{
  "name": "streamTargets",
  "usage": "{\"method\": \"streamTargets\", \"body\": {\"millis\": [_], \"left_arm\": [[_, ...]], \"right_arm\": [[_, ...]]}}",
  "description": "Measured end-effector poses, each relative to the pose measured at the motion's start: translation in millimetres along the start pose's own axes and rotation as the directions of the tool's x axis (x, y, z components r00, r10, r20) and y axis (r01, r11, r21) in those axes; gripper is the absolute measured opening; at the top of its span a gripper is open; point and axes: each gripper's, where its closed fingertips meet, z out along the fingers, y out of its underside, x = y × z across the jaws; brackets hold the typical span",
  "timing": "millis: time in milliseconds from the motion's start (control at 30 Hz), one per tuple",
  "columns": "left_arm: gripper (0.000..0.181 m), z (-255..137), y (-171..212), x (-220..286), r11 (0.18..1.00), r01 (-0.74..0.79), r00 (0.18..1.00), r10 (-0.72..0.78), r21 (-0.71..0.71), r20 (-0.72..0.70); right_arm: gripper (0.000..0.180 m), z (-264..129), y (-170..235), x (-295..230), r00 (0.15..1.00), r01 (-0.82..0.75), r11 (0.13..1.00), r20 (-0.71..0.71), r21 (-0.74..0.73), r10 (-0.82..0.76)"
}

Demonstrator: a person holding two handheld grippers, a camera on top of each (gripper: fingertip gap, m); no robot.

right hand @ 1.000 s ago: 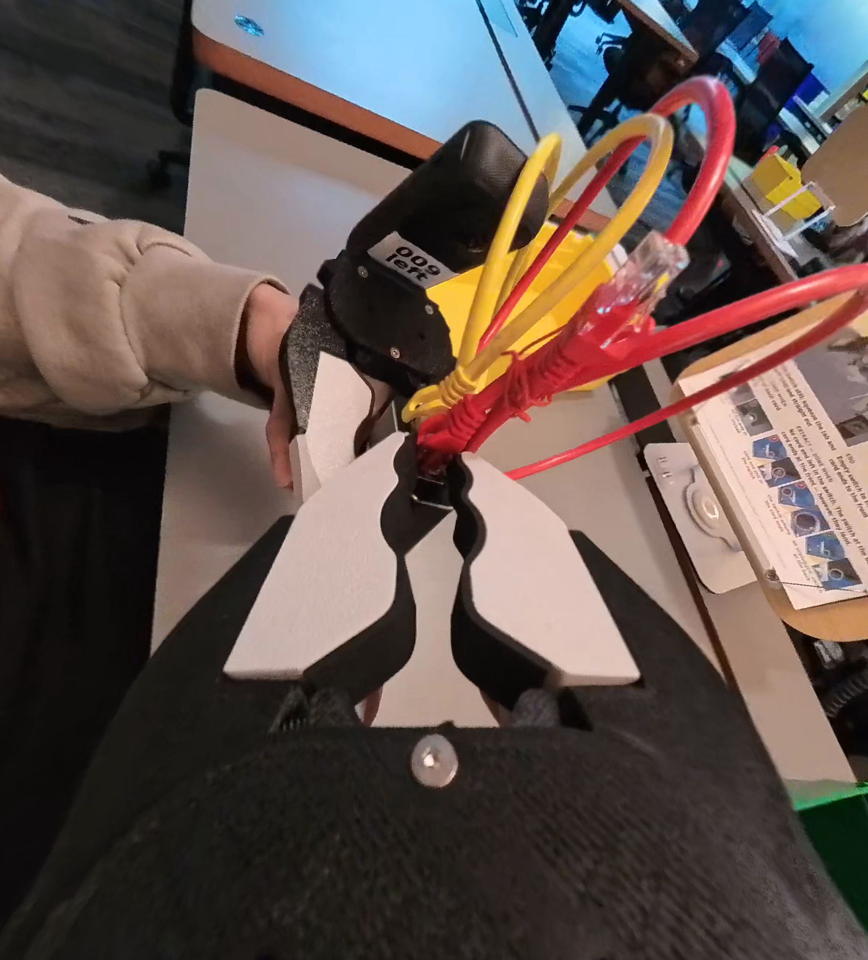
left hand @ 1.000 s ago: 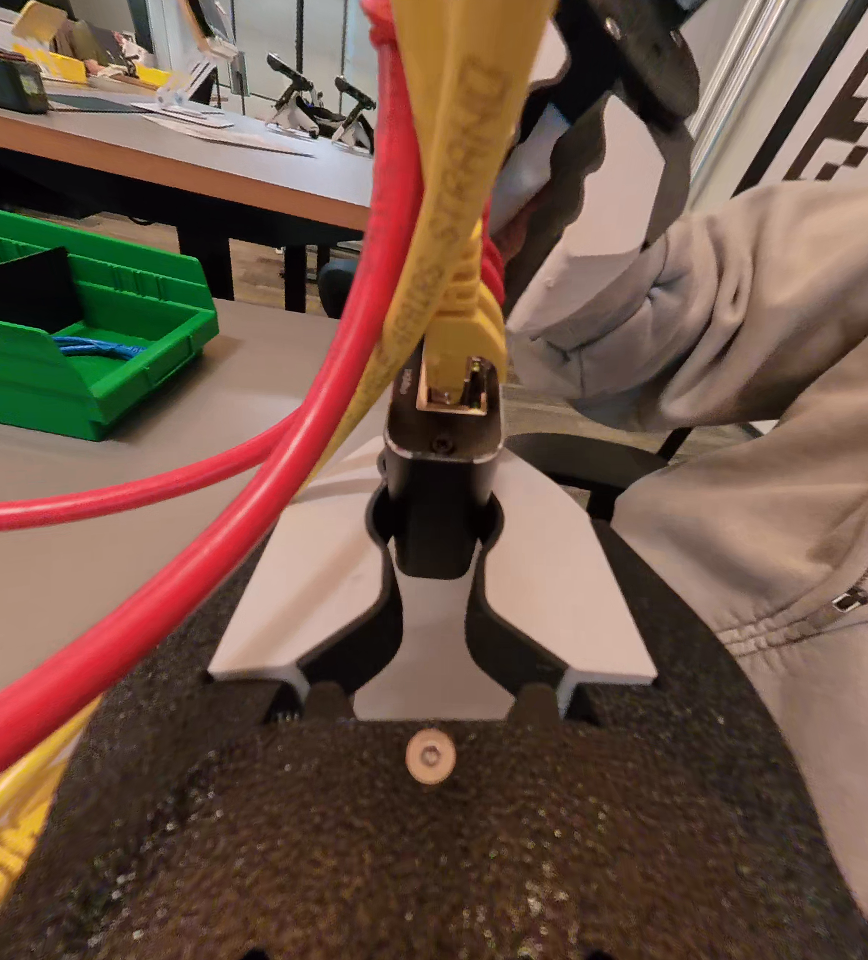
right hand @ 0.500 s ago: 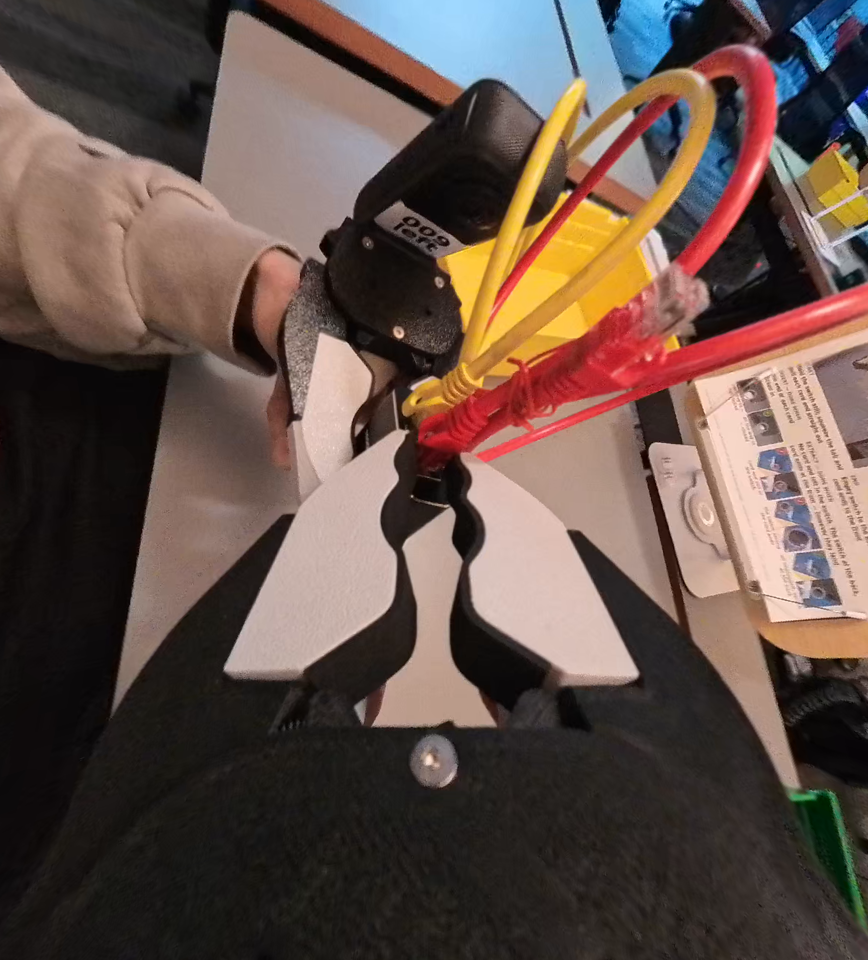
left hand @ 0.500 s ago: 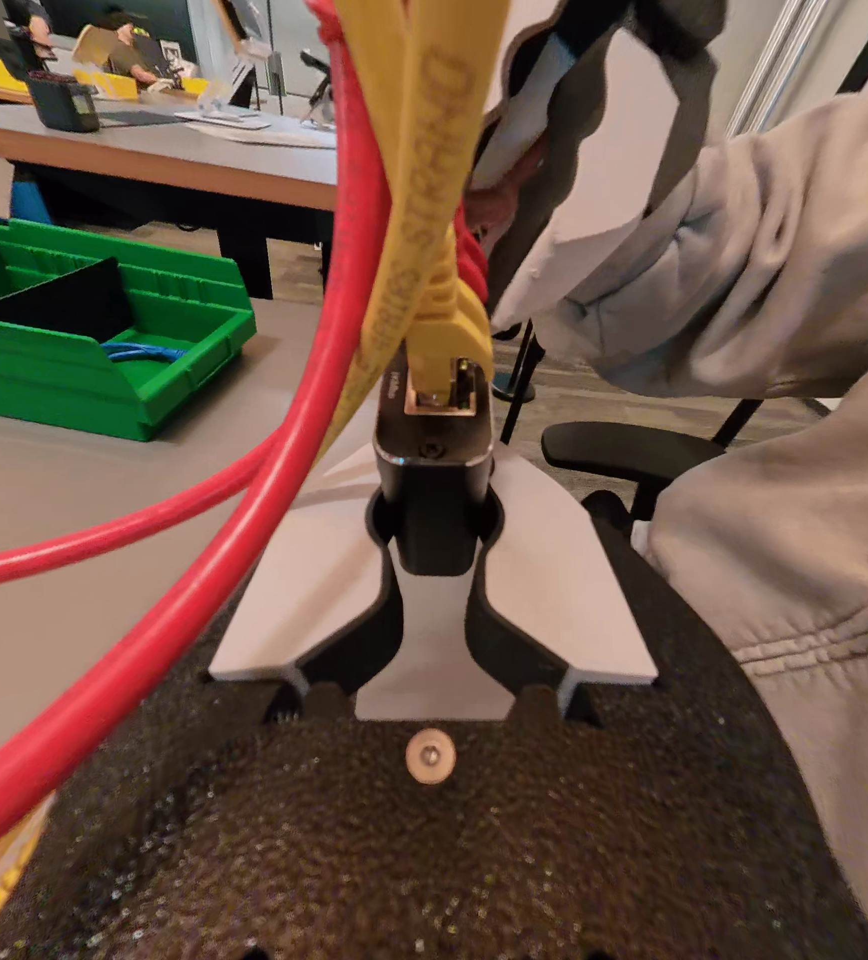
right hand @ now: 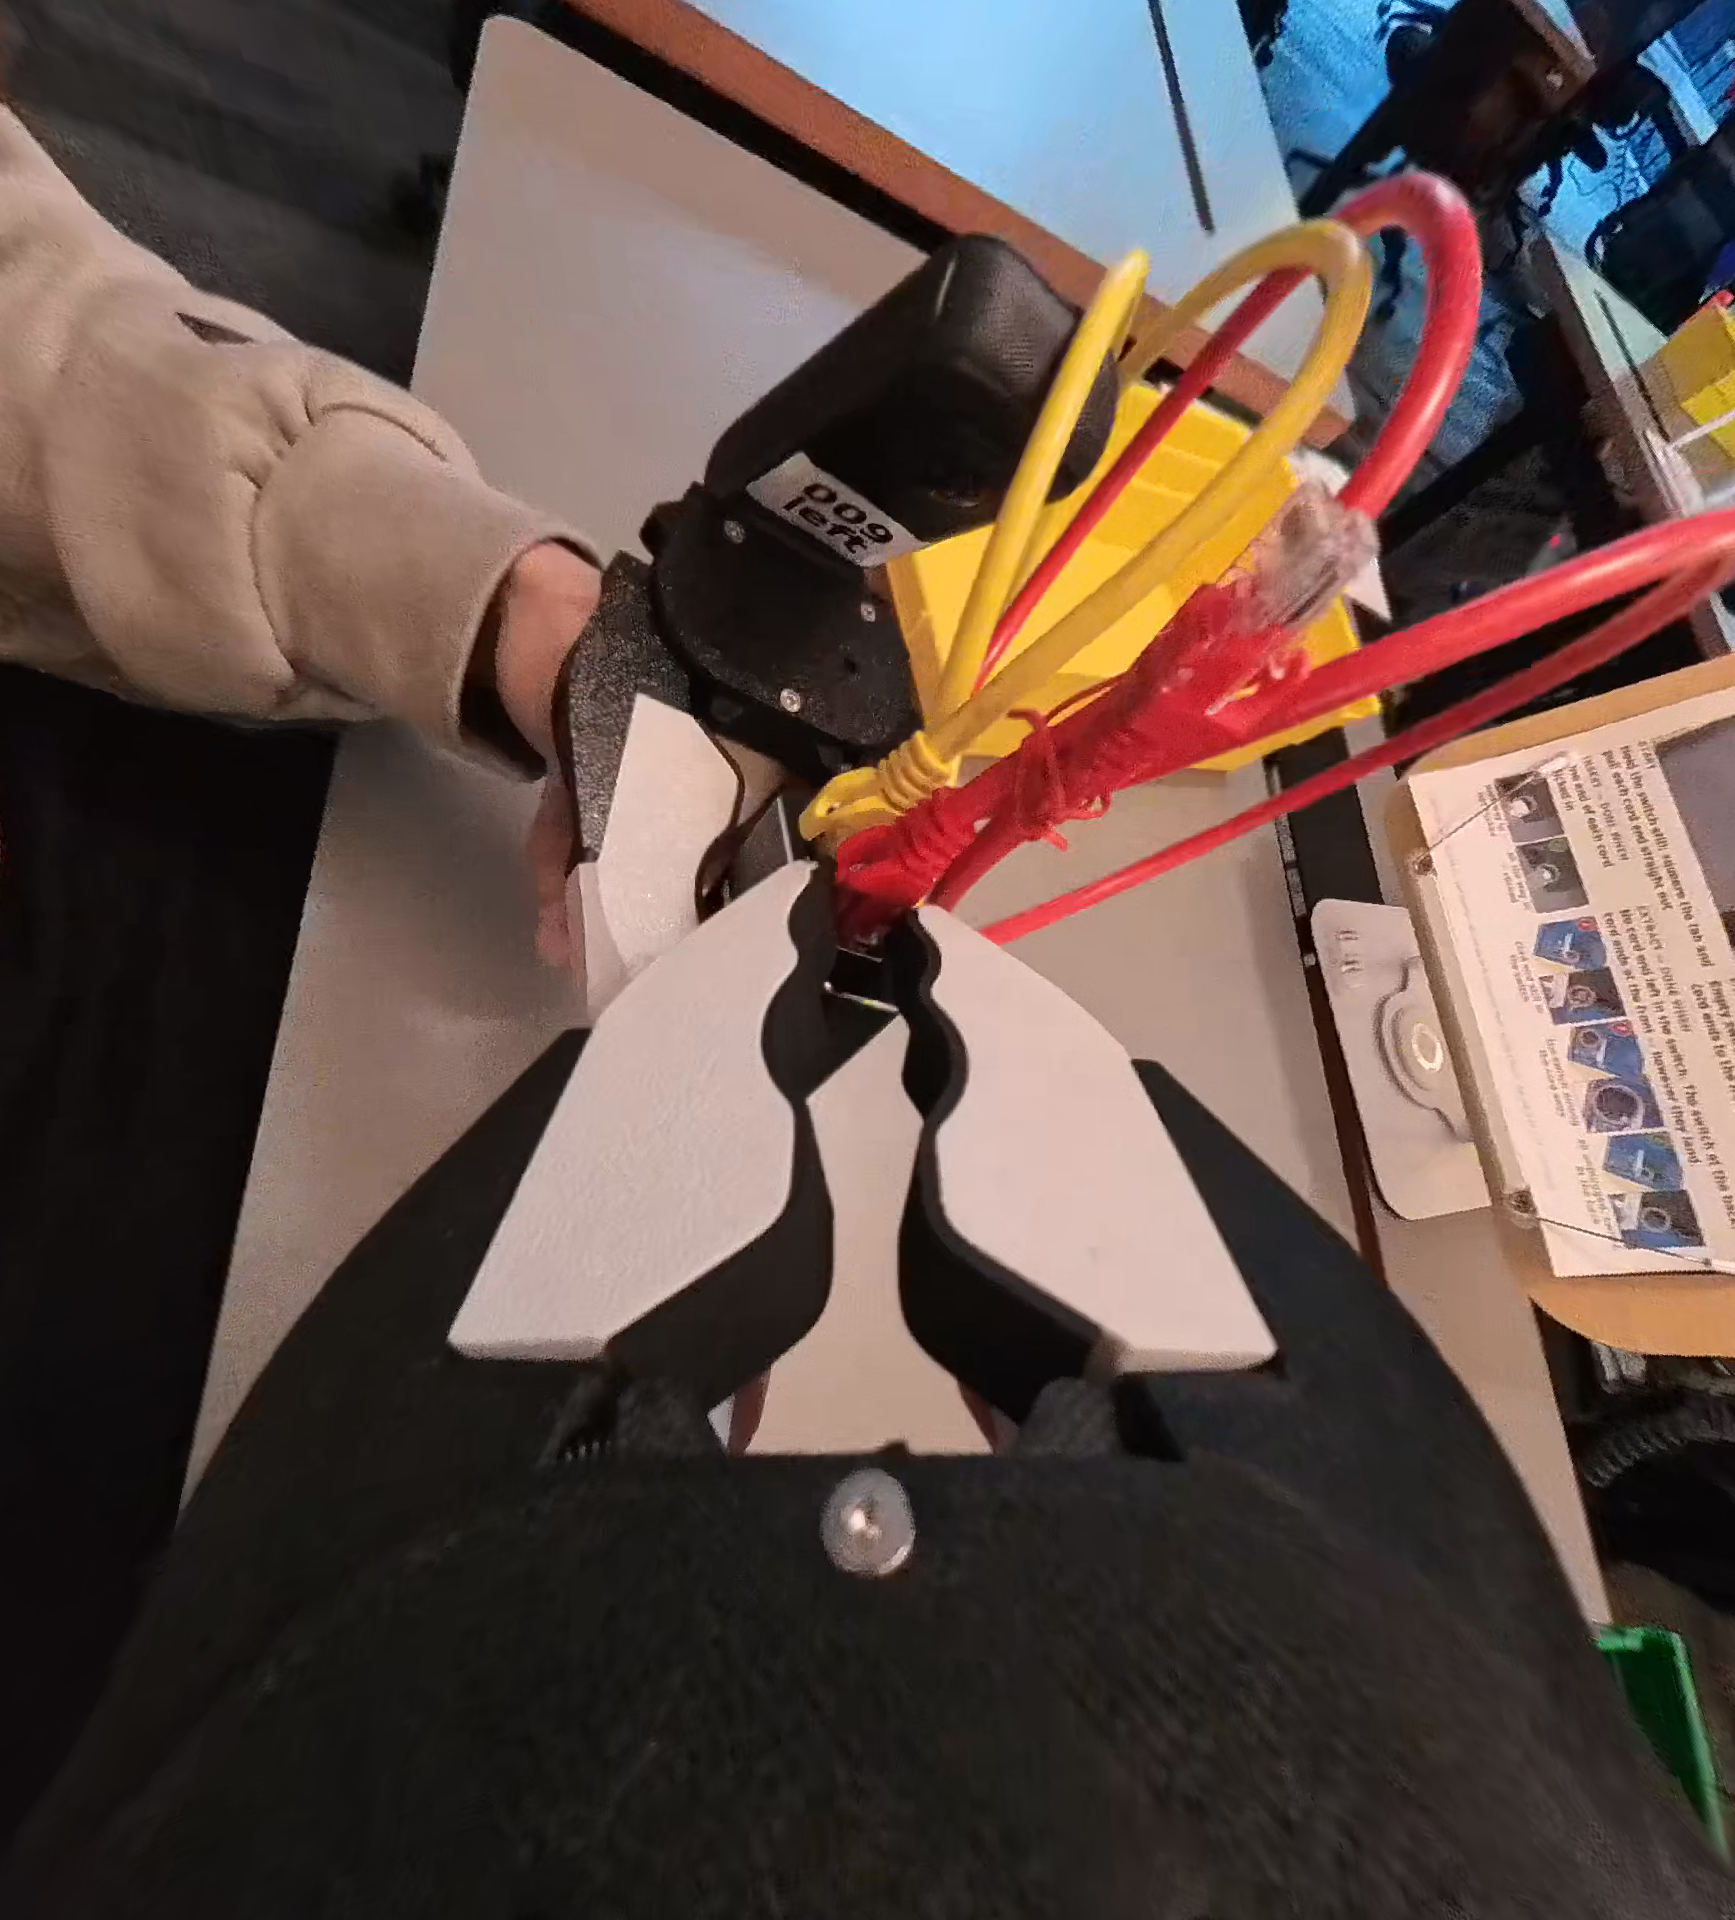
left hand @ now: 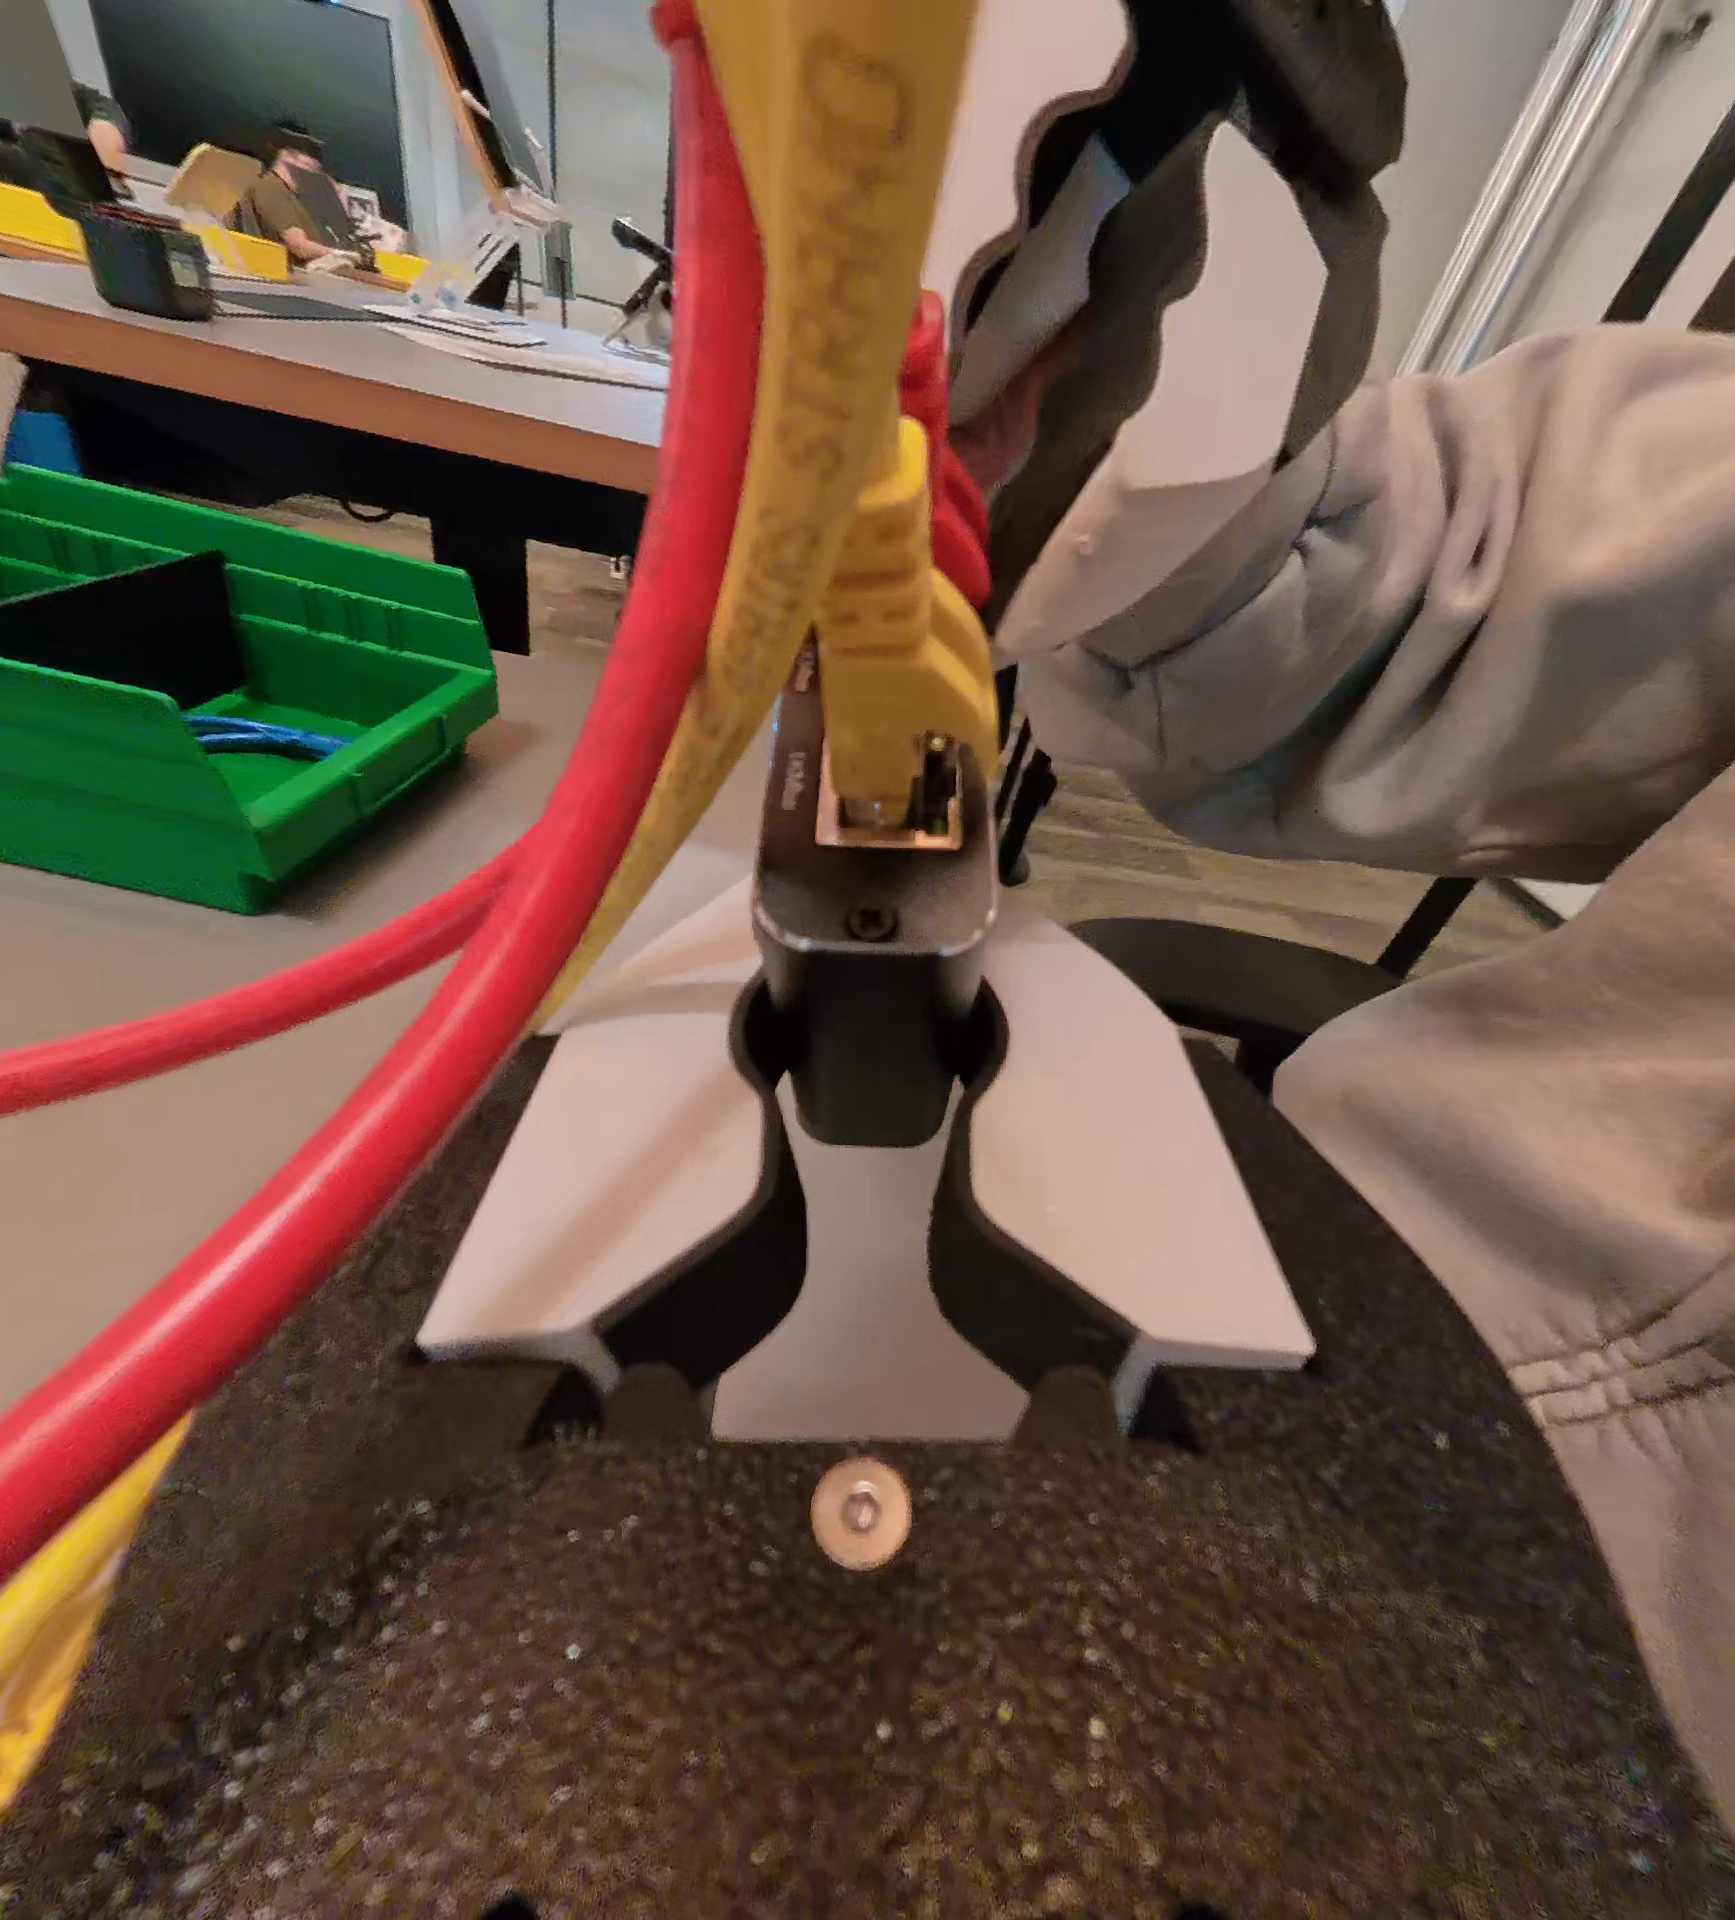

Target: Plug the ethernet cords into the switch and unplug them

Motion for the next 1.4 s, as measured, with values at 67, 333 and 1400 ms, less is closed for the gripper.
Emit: {"method": "streamTargets", "body": {"millis": [67, 333, 1400], "left_arm": [[0.027, 1, 0, 0, 1.000, 0.020, 1.000, -0.020, 0.005, -0.010], [0.026, 11, 30, -3, 0.990, 0.014, 0.999, -0.010, -0.139, 0.035], [0.026, -151, -5, -79, 0.989, -0.073, 0.837, 0.129, -0.125, 0.531]], "right_arm": [[0.013, -1, 2, 2, 1.000, 0.031, 0.999, -0.004, -0.026, -0.031], [0.001, -24, -19, 35, 0.990, 0.072, 0.997, -0.121, 0.023, -0.069], [0.057, 230, 213, 232, 0.716, -0.685, 0.576, -0.267, -0.447, 0.644]]}}
